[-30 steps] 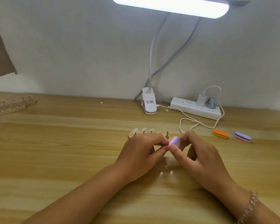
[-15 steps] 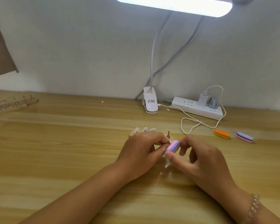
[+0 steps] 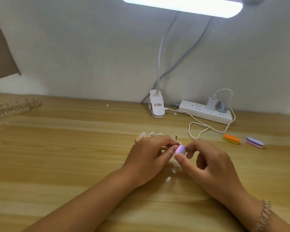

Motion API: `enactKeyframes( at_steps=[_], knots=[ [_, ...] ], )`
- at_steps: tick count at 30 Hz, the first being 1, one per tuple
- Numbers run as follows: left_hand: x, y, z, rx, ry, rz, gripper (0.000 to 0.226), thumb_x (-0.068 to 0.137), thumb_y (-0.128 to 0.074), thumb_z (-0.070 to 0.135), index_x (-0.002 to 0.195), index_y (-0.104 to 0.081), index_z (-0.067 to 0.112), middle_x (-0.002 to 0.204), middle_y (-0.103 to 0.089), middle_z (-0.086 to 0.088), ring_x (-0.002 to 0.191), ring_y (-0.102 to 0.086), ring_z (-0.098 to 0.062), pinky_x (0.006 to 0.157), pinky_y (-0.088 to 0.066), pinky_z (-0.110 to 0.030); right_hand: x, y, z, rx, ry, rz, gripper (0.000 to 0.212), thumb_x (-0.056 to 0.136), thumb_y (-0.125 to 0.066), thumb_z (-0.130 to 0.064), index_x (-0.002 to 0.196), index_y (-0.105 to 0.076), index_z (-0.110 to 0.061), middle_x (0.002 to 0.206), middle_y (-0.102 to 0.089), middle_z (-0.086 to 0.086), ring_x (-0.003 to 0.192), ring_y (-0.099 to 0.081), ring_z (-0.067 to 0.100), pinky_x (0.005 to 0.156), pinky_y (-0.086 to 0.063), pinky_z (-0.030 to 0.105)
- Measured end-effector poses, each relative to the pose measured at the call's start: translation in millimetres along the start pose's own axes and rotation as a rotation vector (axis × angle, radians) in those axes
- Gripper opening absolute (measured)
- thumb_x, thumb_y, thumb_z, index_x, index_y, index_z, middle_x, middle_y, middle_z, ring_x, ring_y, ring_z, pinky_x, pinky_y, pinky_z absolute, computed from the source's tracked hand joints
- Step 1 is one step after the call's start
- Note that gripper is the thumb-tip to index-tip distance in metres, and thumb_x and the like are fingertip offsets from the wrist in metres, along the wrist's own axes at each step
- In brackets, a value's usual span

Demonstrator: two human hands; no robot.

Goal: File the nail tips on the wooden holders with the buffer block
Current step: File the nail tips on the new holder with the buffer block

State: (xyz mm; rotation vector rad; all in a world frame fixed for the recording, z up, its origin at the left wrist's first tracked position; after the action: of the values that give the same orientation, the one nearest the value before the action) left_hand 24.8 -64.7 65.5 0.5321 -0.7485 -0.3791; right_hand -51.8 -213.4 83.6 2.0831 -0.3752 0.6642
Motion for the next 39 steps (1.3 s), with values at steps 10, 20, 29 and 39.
enactKeyframes(
  at_steps=[10, 20, 29, 39],
  knots=[
    [-1.7, -1.4, 2.9, 0.062, -0.024, -0.03, 0.013, 0.095, -0.056, 0.034, 0.097, -0.068, 0.029, 0.087, -0.064, 0.023, 0.057, -0.051, 0.005, 0.069, -0.038, -0.02, 4.7, 6.9, 6.1, 0.027, -0.076, 0.103, 0.041, 0.074, -0.06, -0.069, 0.076, -0.056, -0.028, 0.073, -0.055, -0.01, 0.052, -0.049, 0.014, 0.051, -0.043, 0.035],
    [-1.1, -1.2, 1.9, 0.082, -0.025, -0.051, 0.013, 0.094, -0.06, 0.032, 0.099, -0.071, 0.027, 0.085, -0.061, 0.024, 0.057, -0.05, -0.001, 0.061, -0.039, -0.023, 5.0, 2.9, 10.6, -0.012, -0.07, 0.049, 0.039, 0.073, -0.054, -0.07, 0.076, -0.054, -0.03, 0.073, -0.053, -0.014, 0.054, -0.05, 0.015, 0.051, -0.038, 0.027],
    [-0.4, -0.5, 3.2, 0.048, -0.019, -0.039, 0.012, 0.092, -0.065, 0.03, 0.1, -0.074, 0.027, 0.092, -0.068, 0.016, 0.057, -0.055, -0.003, 0.06, -0.044, -0.026, 5.7, 4.0, 10.4, 0.053, -0.101, 0.061, 0.038, 0.078, -0.06, -0.069, 0.078, -0.058, -0.03, 0.075, -0.058, -0.013, 0.055, -0.051, 0.014, 0.056, -0.046, 0.036],
    [-5.0, 2.5, 10.3, 0.174, -0.084, 0.036, 0.006, 0.085, -0.072, 0.033, 0.086, -0.07, 0.028, 0.083, -0.056, 0.019, 0.055, -0.05, -0.001, 0.067, -0.048, -0.029, 3.5, 1.3, 9.2, -0.043, -0.08, 0.023, 0.039, 0.076, -0.052, -0.071, 0.081, -0.054, -0.032, 0.077, -0.056, -0.014, 0.057, -0.051, 0.015, 0.052, -0.042, 0.031]
  ],
)
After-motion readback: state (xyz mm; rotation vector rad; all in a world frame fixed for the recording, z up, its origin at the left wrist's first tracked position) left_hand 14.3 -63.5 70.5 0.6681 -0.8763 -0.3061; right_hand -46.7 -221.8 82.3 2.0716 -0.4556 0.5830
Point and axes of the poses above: each hand's wrist, its own x-axis towards the middle knuckle, its own y-axis out of the back of the hand, z = x × y, the point moved 4 cm from there along x, towards the middle knuckle
